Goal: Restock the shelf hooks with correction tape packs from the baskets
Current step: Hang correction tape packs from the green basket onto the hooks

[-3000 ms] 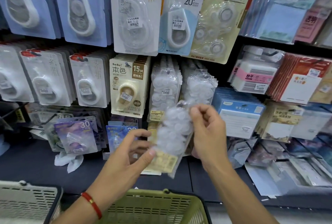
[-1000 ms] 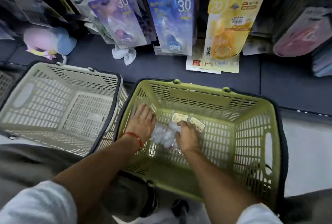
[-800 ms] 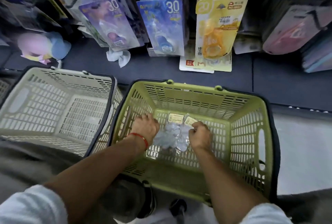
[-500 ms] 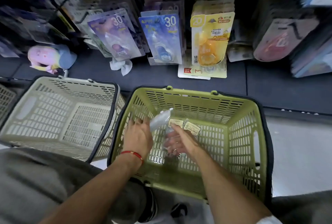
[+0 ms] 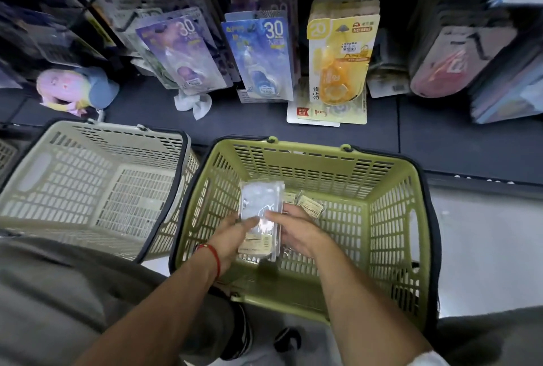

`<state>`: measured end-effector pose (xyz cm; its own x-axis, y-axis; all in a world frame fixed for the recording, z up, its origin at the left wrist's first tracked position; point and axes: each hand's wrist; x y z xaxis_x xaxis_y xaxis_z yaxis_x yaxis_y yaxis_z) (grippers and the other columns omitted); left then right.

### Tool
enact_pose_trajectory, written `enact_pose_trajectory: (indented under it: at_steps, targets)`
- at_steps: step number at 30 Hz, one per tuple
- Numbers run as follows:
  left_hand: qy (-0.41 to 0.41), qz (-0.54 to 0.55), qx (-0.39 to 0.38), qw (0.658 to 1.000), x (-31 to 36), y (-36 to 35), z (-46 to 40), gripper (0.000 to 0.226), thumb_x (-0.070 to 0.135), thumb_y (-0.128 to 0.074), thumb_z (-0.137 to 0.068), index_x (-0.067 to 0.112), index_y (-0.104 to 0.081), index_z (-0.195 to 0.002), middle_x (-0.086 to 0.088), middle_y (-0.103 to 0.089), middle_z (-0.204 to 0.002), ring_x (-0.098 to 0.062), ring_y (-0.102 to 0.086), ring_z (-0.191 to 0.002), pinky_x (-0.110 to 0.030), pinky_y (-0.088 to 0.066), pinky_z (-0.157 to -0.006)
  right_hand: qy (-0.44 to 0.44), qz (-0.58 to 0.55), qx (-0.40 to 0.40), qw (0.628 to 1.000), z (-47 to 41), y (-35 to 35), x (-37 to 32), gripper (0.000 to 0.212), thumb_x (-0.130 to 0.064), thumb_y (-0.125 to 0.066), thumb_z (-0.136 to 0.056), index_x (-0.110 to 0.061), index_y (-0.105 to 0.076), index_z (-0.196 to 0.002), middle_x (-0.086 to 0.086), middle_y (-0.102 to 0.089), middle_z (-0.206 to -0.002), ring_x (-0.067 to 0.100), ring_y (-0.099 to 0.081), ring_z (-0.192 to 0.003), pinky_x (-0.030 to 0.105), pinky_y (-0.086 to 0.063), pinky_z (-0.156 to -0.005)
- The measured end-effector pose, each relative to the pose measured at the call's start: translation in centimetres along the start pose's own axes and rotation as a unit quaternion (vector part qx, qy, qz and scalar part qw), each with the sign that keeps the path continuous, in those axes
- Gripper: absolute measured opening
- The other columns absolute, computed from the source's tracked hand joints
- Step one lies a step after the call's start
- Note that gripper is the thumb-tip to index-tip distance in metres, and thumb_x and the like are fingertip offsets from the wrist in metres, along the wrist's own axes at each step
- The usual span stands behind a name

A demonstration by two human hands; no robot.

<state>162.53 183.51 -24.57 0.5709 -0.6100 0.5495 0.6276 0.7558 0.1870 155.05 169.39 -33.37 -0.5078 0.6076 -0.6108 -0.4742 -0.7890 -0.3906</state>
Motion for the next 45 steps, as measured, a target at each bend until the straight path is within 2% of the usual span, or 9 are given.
enact_pose_trajectory:
  at_steps: [5, 8, 12, 18, 23, 27, 32, 41, 45]
  targets:
    - [0.008, 0.077, 0.044, 0.996, -0.6, 1.0, -0.9, 0.025, 0.017, -0.065, -0.103, 0.009, -0.064, -0.126, -0.017, -0.079, -0.109, -0.032, -0.077, -0.094, -0.037, -0.063, -0.064, 0.011, 0.201, 0.163, 0.966, -2.1, -0.1, -0.1, 0.045, -0.067, -0.062, -0.094, -0.027, -0.069, -0.114, 0.001, -0.073, -0.114, 0.019, -0.068, -0.098, 0.041, -0.056, -0.091]
    - [-0.024, 0.006, 0.074, 0.997, -1.1, 1.3, -1.1, 0.025, 0.023, -0.063, -0.105, 0.009, -0.062, -0.125, -0.017, -0.077, -0.113, -0.034, -0.075, -0.100, -0.048, -0.063, -0.087, 0.006, 0.435, 0.375, 0.818, -3.8, 2.3, 2.0, 0.067, -0.058, -0.062, -0.097, -0.015, -0.047, -0.146, 0.018, -0.047, -0.152, 0.034, -0.047, -0.137, 0.048, -0.044, -0.112]
    - [-0.039, 0.010, 0.106, 0.994, -1.9, 1.6, -0.8, 0.016, 0.025, -0.068, -0.102, 0.020, -0.060, -0.115, -0.013, -0.074, -0.113, -0.029, -0.073, -0.098, -0.037, -0.063, -0.077, -0.035, 0.541, 0.342, 0.767, -5.3, 3.3, 3.6, 0.113, -0.082, -0.061, -0.083, -0.017, -0.012, -0.162, 0.021, -0.006, -0.172, 0.042, -0.014, -0.156, 0.053, -0.028, -0.122]
    - [-0.026, 0.029, 0.124, 0.991, -1.8, 1.2, -1.1, 0.034, 0.022, -0.070, -0.100, 0.007, -0.057, -0.128, -0.018, -0.072, -0.118, -0.036, -0.071, -0.105, -0.040, -0.058, -0.080, -0.041, 0.631, 0.322, 0.704, -6.7, 1.1, 2.1, 0.107, -0.081, -0.068, -0.077, -0.014, -0.029, -0.150, 0.026, -0.035, -0.150, 0.043, -0.036, -0.139, 0.055, -0.035, -0.110]
    - [-0.020, 0.052, 0.123, 0.991, -1.9, 1.5, -0.9, 0.024, 0.019, -0.069, -0.101, 0.012, -0.058, -0.121, -0.014, -0.076, -0.105, -0.027, -0.075, -0.084, -0.027, -0.057, -0.048, -0.052, 0.488, 0.280, 0.825, -5.9, 2.2, -0.8, 0.066, -0.036, -0.089, -0.081, -0.016, -0.055, -0.134, 0.008, -0.056, -0.122, 0.024, -0.058, -0.097, 0.031, -0.052, -0.072]
    - [-0.035, 0.087, 0.135, 0.986, -1.7, 1.2, -0.6, 0.014, 0.021, -0.070, -0.100, 0.026, -0.058, -0.099, -0.008, -0.077, -0.089, -0.018, -0.074, -0.065, -0.026, -0.052, -0.050, -0.053, 0.349, 0.197, 0.915, -3.4, 3.2, -3.2, 0.054, -0.012, -0.089, -0.078, -0.018, -0.066, -0.127, 0.006, -0.070, -0.132, 0.025, -0.067, -0.113, 0.034, -0.054, -0.098]
    - [-0.050, 0.194, 0.149, 0.968, 0.3, 0.4, 1.5, 0.014, 0.017, -0.063, -0.097, 0.029, -0.057, -0.101, -0.013, -0.072, -0.087, -0.033, -0.072, -0.070, -0.035, -0.056, -0.053, 0.048, 0.404, 0.125, 0.905, 3.6, 1.9, -7.5, 0.033, -0.017, -0.073, -0.089, -0.033, -0.069, -0.118, -0.011, -0.069, -0.116, 0.009, -0.064, -0.097, 0.021, -0.047, -0.069]
    - [-0.142, 0.300, 0.166, 0.929, 5.3, -1.6, 5.9, 0.052, 0.023, -0.051, -0.092, 0.018, -0.042, -0.142, -0.025, -0.062, -0.131, -0.048, -0.066, -0.112, -0.065, -0.053, -0.100, 0.298, 0.202, 0.263, 0.895, 16.9, 2.0, -16.1, 0.020, -0.014, -0.079, -0.088, -0.024, -0.064, -0.098, -0.015, -0.077, -0.086, 0.006, -0.072, -0.080, 0.035, -0.053, -0.075]
    - [-0.072, 0.393, 0.035, 0.916, 5.8, -3.5, 7.1, 0.042, 0.028, -0.050, -0.101, 0.003, -0.057, -0.135, -0.019, -0.063, -0.105, -0.038, -0.066, -0.087, -0.042, -0.053, -0.069, 0.311, -0.038, 0.262, 0.913, 19.1, 1.4, -14.5, 0.034, -0.012, -0.078, -0.092, -0.014, -0.068, -0.124, 0.002, -0.080, -0.103, 0.013, -0.076, -0.081, 0.040, -0.058, -0.075]
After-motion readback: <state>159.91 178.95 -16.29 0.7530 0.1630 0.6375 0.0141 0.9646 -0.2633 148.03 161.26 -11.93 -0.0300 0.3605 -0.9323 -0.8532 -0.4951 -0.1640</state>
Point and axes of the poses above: each hand's wrist, its own z-axis away from the middle knuckle, its own y-axis out of the back of the hand, x = y × z
